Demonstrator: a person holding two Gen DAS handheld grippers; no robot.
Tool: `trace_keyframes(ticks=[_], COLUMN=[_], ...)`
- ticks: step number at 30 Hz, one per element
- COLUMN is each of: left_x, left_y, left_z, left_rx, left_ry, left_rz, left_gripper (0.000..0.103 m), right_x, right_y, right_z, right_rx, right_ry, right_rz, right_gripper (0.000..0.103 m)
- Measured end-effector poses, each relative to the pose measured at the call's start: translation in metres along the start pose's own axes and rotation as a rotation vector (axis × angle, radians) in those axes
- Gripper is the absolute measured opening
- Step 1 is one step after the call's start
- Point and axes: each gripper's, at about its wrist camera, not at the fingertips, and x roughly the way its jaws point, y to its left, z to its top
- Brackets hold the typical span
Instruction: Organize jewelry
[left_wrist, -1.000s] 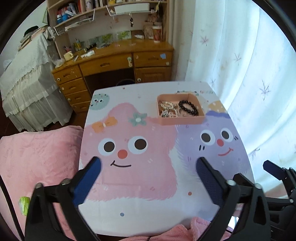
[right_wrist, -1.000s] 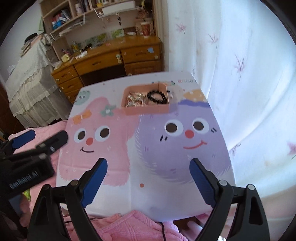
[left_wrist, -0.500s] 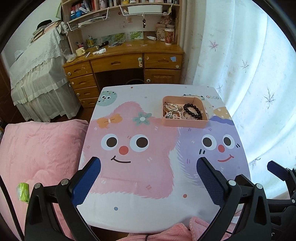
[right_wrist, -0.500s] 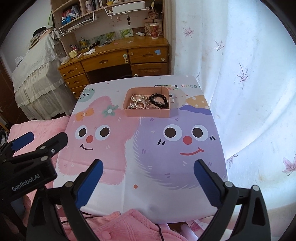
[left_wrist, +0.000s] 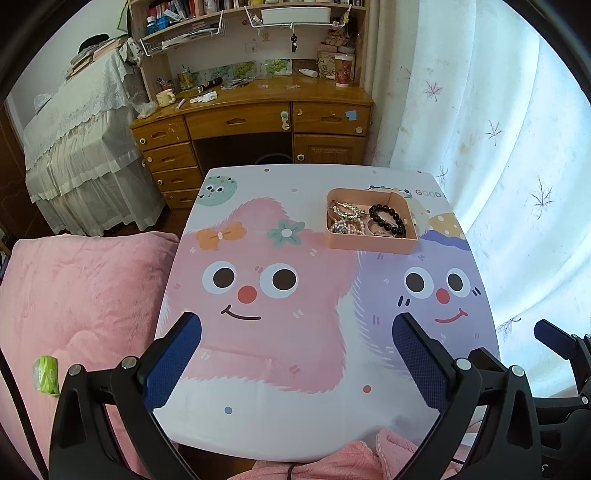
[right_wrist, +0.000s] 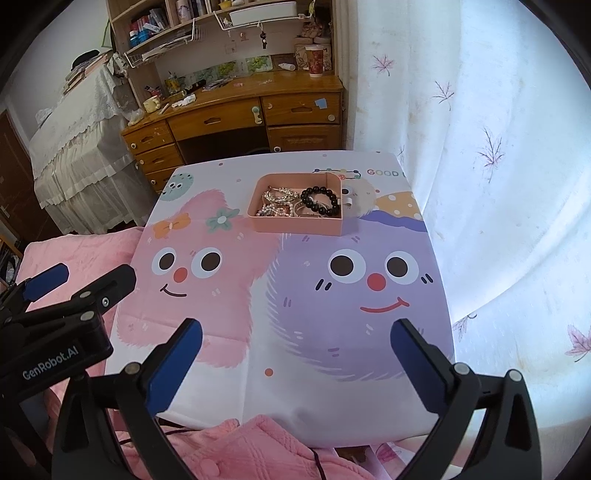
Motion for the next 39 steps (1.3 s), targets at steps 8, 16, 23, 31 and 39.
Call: trace_keyframes(ticks=[8,16,23,31,39], left_x=[0.001,0.001,0.002,0.003,0.004], left_y=[0.000,-0.002,-0.003,-0.002,0.001], left_z=[-0.002,-0.005,-0.006,-0.008,-0.008], left_rx=[0.003,0.010,0.016,0.016,0.023], left_ry=[0.014,0.014,0.016,0.022,0.014], left_rz=[0.006,0.012,0.014,0.018,0.028], left_gripper=[0.102,0.102,0.102,0.102,0.102], right_x=[0.002,0.004,0.006,0.008,0.013], right_y=[0.001,0.003,0.006,0.005,0.003], right_z=[-0.001,-0.002,-0.002,-0.001,0.002], right_rx=[-0.006,-0.022,-0.036,-0.038,-0.032], right_ry=[0.017,0.023,0.031,0.040,0.055], right_rz=[0.005,0.007,0.008,0.011,0.014], right_gripper=[0.102,0.102,0.103,0.103,0.103])
